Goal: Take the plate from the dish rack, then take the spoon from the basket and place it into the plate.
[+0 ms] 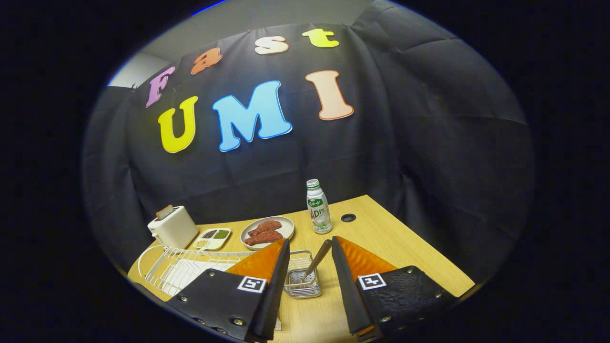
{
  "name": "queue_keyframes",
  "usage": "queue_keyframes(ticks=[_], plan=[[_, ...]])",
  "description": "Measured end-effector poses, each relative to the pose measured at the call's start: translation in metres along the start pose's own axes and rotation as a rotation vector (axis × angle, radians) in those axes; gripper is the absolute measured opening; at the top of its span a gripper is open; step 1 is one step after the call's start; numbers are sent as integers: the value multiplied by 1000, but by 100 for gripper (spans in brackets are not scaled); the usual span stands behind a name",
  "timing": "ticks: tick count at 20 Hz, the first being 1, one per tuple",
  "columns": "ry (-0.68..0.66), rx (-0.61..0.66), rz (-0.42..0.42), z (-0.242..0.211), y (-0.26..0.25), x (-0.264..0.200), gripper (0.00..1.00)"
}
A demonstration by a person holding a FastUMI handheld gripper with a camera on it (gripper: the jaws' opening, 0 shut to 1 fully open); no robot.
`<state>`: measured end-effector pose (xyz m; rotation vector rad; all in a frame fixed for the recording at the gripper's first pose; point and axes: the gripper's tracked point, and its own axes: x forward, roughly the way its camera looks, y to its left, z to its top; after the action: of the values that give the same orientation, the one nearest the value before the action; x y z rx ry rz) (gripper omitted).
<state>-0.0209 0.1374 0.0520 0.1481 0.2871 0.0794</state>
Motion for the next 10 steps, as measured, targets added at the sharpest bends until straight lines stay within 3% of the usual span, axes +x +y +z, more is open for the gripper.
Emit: queue_keyframes(ticks=[5, 7, 10], plan=[[40, 30, -40, -17, -20, 39, 56], [63, 58, -37, -28, -23, 53, 47], [94, 91, -35, -36, -23, 65, 47]])
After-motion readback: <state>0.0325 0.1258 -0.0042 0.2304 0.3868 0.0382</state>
